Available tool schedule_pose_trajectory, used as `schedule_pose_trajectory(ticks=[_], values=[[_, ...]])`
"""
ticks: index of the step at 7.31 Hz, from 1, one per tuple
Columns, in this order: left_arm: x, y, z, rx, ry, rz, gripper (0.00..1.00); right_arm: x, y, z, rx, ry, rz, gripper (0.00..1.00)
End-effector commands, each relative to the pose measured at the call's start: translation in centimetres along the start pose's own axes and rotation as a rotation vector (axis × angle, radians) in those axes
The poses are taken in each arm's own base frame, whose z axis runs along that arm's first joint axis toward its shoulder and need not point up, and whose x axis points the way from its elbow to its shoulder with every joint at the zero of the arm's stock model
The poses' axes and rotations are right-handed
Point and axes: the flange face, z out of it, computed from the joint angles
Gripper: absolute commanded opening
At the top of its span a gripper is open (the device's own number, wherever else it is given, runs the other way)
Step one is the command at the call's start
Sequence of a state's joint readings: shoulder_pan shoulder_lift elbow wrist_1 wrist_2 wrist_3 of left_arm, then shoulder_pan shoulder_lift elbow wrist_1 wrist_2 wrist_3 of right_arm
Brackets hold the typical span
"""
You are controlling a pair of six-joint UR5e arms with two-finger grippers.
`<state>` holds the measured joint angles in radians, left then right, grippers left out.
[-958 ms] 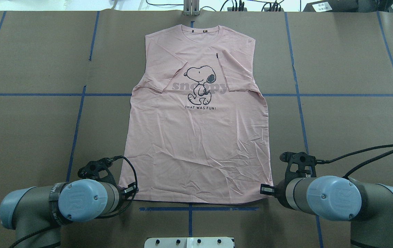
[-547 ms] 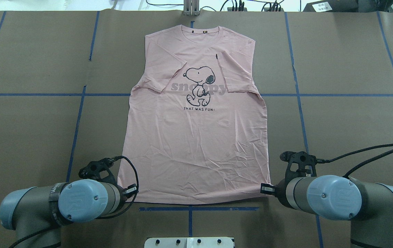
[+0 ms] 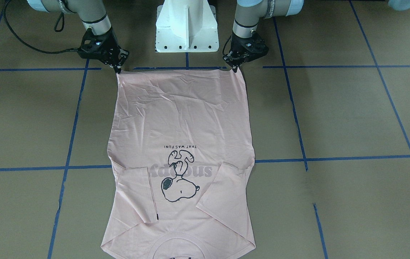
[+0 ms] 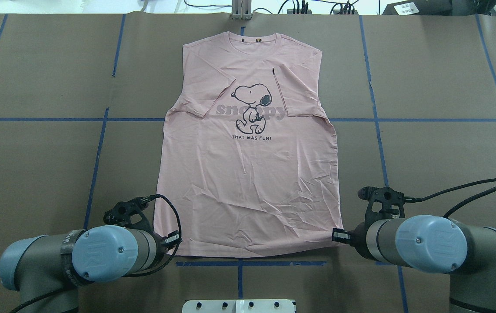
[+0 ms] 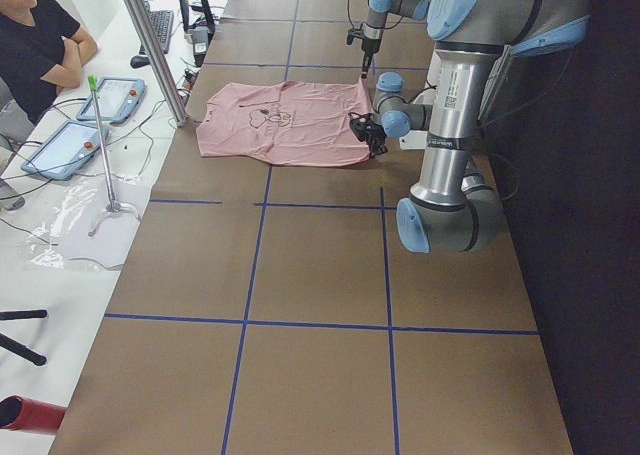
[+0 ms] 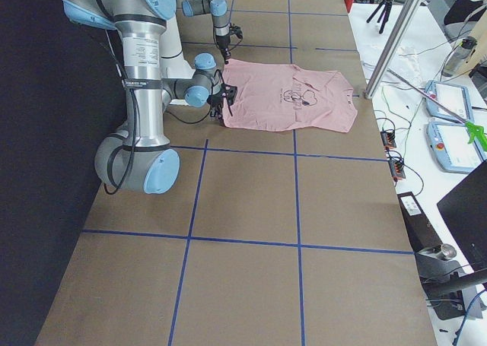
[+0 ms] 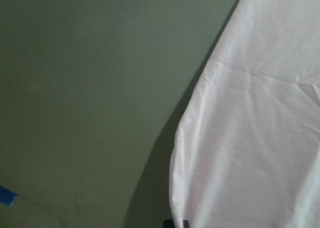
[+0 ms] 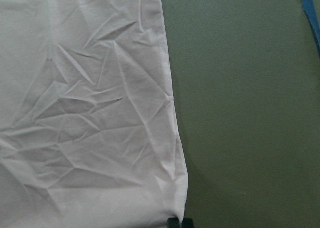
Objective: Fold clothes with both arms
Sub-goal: 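Lift the hem with both grippers and carry it toward the collar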
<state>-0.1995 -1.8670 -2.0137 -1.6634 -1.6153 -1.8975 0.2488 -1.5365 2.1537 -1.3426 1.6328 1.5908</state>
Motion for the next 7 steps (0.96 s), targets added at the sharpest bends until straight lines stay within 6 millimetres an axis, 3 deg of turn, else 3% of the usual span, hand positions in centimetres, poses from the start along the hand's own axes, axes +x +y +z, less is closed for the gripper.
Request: schedule_pose_trajectory(ticks=[1,2,3,4,5,6,7], values=[[1.1,0.7,-3.2,-0.024,0.062,0.003,0.0,1.3,0.8,-2.6,-0.036,-0.014,-0.007,0.0],[1.0,1.5,-6.0,-0.043,0.075,0.014,0.0,2.3,2.6,-4.0,-0.082,-0.015,-0.032,0.0],[-0.1,4.0,-9.1,-0.07,0.022,0.061,0.0,3.3,4.9,-5.4,-0.126,-0.013,-0.066,0.0],[-1.3,5.7,-13.9,-0.112,0.035,0.093,0.0,3.6,7.7,-7.5,-0.19,-0.028,-0.101,0.0],[-2.8,8.0,-16.5,-0.161,0.024,0.134,0.0,3.6,10.4,-8.9,-0.25,-0.036,-0.098,0.0],[-3.8,9.3,-18.2,-0.196,0.019,0.161,0.0,3.2,11.8,-9.6,-0.28,-0.051,-0.101,0.0],[-3.9,9.6,-18.1,-0.201,0.014,0.166,0.0,3.1,11.5,-9.7,-0.274,-0.056,-0.097,0.0]])
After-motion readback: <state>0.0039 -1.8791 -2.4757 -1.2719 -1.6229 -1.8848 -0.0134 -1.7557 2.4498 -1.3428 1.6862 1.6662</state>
